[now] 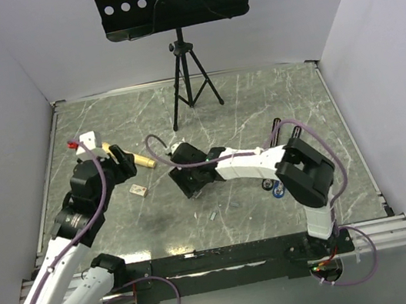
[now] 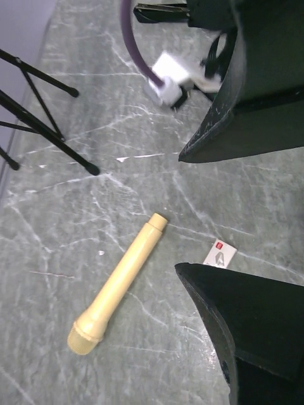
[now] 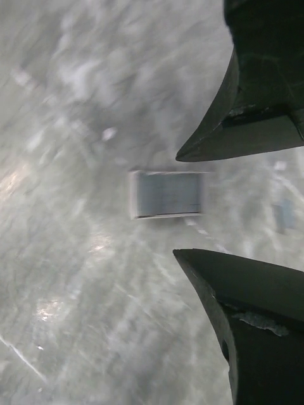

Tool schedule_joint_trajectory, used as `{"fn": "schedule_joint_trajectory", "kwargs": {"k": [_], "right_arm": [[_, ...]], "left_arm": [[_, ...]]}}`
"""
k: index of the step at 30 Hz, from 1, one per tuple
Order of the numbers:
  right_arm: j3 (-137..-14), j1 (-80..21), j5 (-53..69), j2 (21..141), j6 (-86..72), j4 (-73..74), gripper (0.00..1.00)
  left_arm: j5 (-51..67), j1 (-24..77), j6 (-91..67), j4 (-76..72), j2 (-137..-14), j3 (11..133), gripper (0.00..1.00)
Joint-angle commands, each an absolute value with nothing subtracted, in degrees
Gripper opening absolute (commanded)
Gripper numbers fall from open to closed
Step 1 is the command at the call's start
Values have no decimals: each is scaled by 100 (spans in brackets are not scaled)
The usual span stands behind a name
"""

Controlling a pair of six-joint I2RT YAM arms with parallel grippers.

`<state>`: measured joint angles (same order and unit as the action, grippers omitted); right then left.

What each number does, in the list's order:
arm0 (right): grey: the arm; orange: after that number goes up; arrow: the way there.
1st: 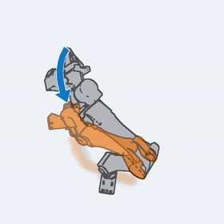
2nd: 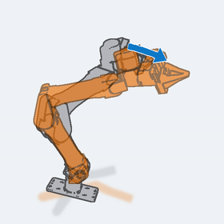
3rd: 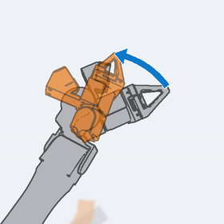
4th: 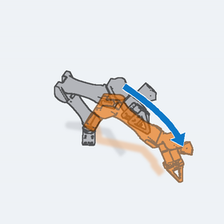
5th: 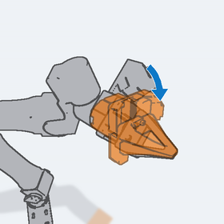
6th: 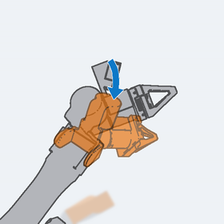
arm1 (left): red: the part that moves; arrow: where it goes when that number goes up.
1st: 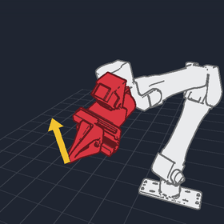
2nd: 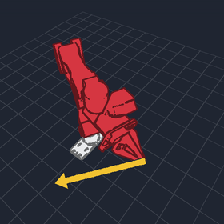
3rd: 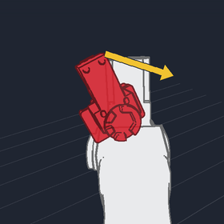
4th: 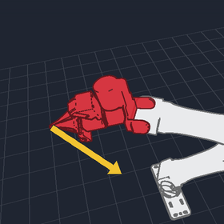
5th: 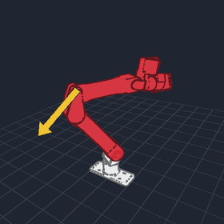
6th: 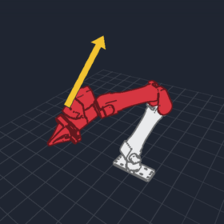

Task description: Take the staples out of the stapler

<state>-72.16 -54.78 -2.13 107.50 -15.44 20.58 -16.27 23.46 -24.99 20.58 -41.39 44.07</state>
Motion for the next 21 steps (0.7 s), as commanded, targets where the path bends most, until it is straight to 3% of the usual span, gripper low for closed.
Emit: {"fn": "schedule_joint_trajectory", "kwargs": {"k": [1,6,12,21], "right_arm": [[-7532,-5449,-816,10099,-2808,3294,65],[-7375,-5405,-1458,9818,-4565,4718,65],[-6979,-5414,-1267,9615,-6176,5650,65],[-6118,-5414,-1406,9132,-7497,5468,63]], "left_arm": [[-1846,2355,-2540,1802,-3841,4307,69],[-1793,2355,-2514,1828,-3867,4333,69],[-1661,2347,-2487,1793,-3859,4333,69],[-1529,2355,-2470,1784,-3876,4307,69]]}}
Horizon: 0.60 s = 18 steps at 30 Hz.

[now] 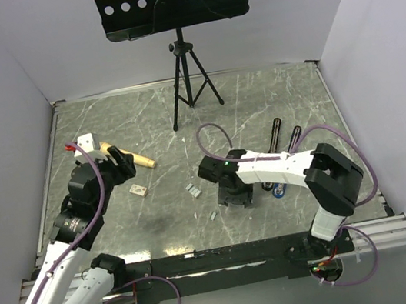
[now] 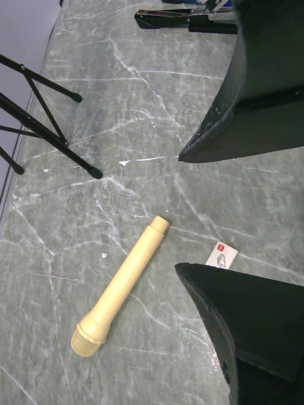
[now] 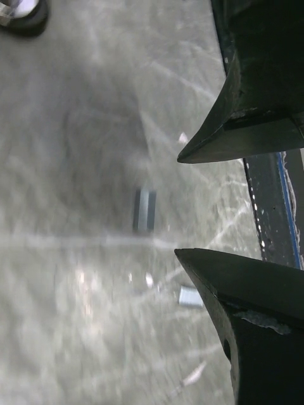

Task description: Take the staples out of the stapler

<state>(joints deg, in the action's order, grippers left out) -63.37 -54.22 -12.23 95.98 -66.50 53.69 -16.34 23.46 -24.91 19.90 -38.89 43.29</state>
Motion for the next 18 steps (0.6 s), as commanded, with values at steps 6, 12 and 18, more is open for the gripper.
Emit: {"fn": "schedule_joint_trajectory", "kwargs": {"k": [6,12,18], "right_arm": [[-5950,-5414,-1371,9114,-7611,5080,63],[-5889,-5405,-1301,9316,-7761,4914,60],[-5915,-5414,-1406,9518,-7664,4799,55]], "left_arm": [[-1556,2355,-2470,1802,-3929,4324,69],[-1573,2355,-2470,1810,-3990,4324,69],[-1582,2355,-2470,1802,-3999,4324,69]]}}
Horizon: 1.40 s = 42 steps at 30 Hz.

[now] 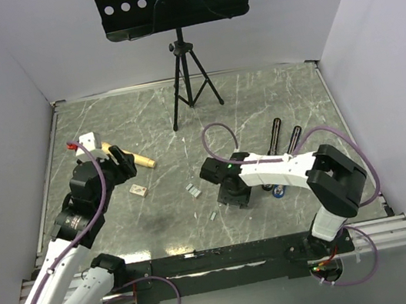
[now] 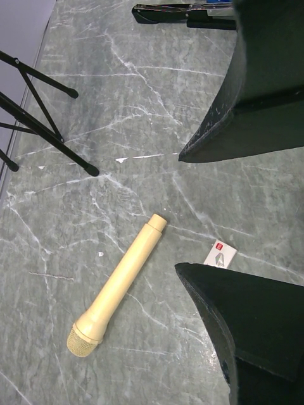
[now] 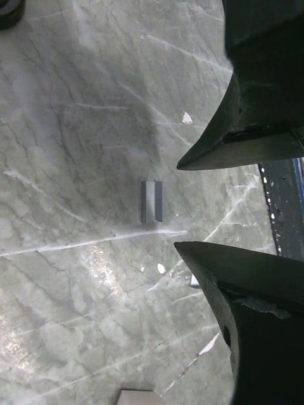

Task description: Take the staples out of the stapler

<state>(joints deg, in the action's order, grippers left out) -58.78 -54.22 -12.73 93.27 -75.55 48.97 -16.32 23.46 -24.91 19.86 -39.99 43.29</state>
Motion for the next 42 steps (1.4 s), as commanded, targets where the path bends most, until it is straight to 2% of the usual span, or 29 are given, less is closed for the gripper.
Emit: {"fn": "schedule_joint_trajectory", "kwargs": {"k": [1,13,18,25,35,42], "right_arm": [[-5950,-5414,-1406,9562,-7664,4851,54],[-6003,-5414,-1503,9975,-7489,4825,52],[-5985,-5423,-1512,9967,-7348,4720,48],[-6082,-5440,-1775,9844,-6734,4649,44],[-5915,-5432,-1556,9580,-5757,4017,35],[-6248,-5414,-1591,9501,-4767,4025,34]], "left_arm": [[-1582,2355,-2470,1819,-4008,4333,69],[-1696,2355,-2496,1846,-3999,4333,68],[-1688,2355,-2496,1837,-3973,4333,68],[-1617,2347,-2496,1758,-3903,4298,69],[-1644,2355,-2505,1802,-3981,4324,69],[-1696,2355,-2505,1802,-3929,4315,69]]}}
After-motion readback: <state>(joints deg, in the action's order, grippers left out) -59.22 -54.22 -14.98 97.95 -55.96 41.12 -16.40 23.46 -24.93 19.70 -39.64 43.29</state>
